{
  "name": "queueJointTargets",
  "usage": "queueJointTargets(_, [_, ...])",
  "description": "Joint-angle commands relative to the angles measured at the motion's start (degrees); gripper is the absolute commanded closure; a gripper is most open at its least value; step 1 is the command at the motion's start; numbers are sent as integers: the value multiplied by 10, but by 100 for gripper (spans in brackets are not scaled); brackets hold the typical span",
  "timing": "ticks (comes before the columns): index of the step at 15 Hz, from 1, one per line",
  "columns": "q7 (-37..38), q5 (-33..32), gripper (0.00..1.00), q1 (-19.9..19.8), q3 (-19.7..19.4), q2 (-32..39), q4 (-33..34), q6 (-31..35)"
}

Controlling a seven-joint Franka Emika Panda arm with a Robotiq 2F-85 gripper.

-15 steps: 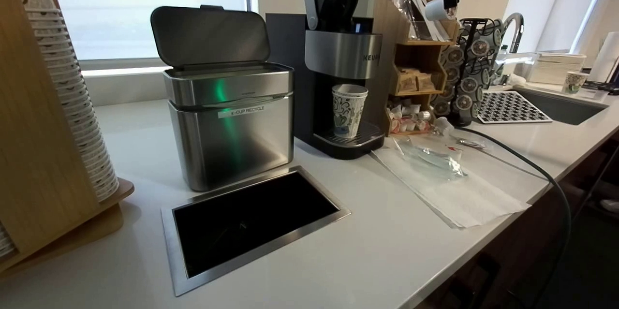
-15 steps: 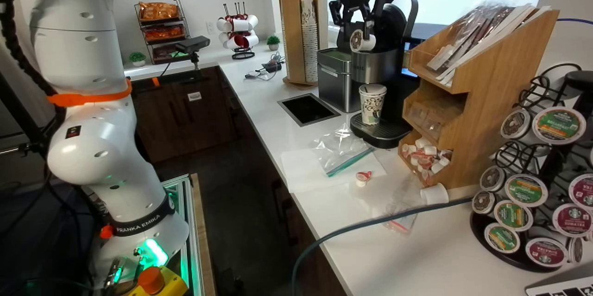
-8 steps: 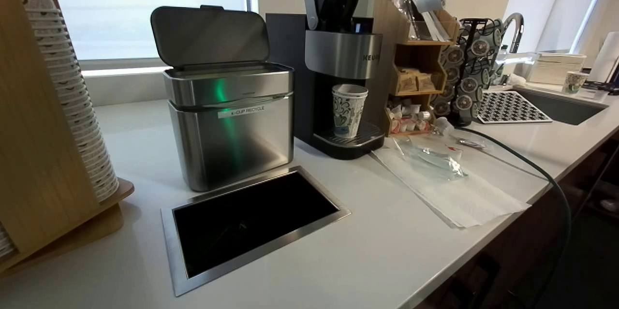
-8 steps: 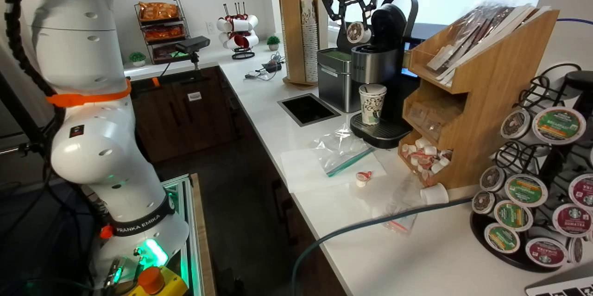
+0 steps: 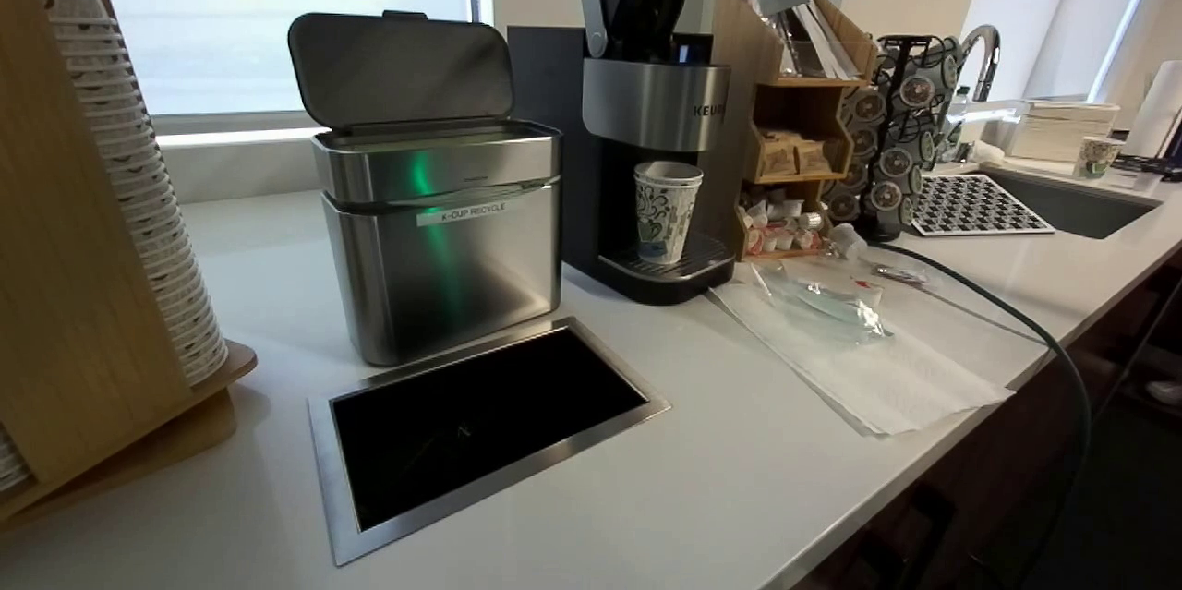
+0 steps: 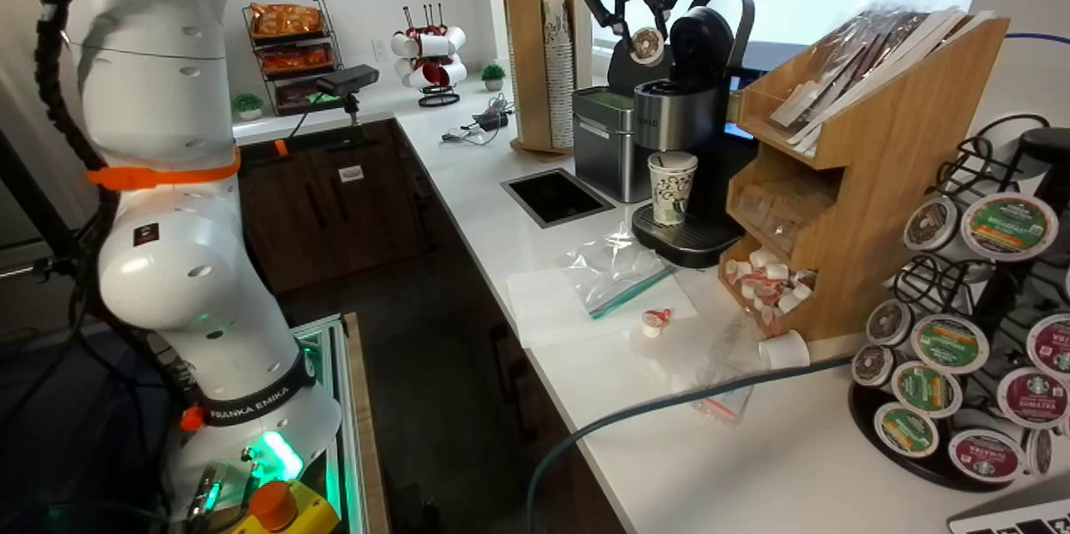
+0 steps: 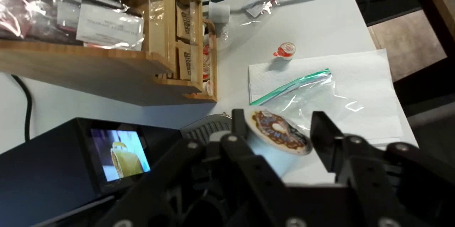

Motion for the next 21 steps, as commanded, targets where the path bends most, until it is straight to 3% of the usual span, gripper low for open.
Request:
queueJointTargets(1, [-6, -4, 50, 3, 0, 7, 6, 0])
queueJointTargets(3, [-11, -7, 50, 5, 0, 15, 11, 0])
queueJointTargets(4, [-14, -8, 75, 5, 0, 16, 14, 0])
queueJointTargets(14, [-214, -172, 75, 54, 10, 49, 13, 15])
queueJointTargets(21, [-249, -283, 75, 80, 12, 76, -3, 76])
